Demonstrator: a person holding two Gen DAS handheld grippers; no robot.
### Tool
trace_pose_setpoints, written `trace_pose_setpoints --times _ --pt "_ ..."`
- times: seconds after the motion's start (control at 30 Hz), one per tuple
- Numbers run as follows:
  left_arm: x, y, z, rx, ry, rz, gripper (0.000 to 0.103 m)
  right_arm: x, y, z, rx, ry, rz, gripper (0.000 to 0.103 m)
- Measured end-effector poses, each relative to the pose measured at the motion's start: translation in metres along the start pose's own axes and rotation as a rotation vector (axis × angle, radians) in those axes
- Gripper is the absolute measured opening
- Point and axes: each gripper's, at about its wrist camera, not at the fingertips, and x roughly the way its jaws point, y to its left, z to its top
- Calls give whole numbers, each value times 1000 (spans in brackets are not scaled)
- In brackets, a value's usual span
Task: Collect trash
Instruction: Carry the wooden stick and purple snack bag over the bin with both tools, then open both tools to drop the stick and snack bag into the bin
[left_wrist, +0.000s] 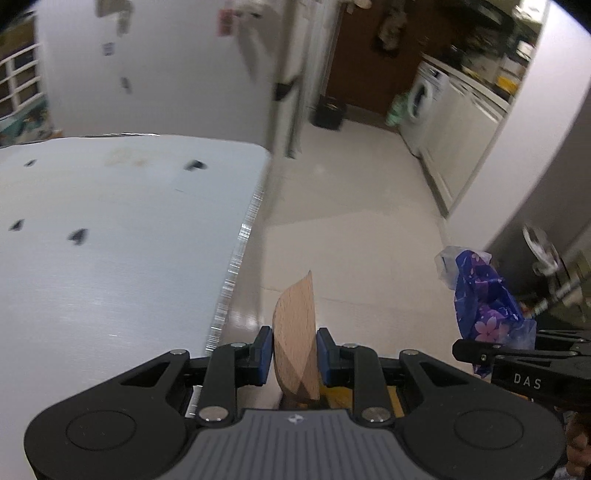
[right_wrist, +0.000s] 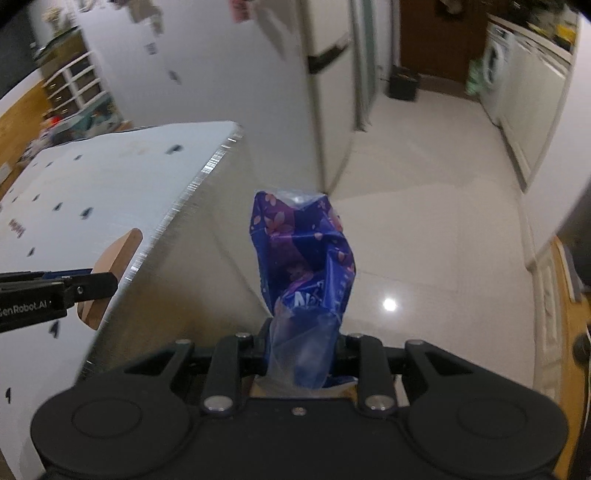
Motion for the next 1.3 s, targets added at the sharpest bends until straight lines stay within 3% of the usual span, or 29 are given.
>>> trace_pose_setpoints --times 0.37,0.7,1.03,1.3 --pt "67 -43 -19 80 156 -75 27 27 -57 -49 153 98 -62 27" --pt "147 -37 -57 44 379 -91 27 79 -80 -84 226 233 -73 27" --pt "199 -33 -87 61 508 -85 27 147 -82 -101 261 360 13 29" --pt "205 -20 -103 49 532 -95 27 204 -75 -104 383 425 135 42"
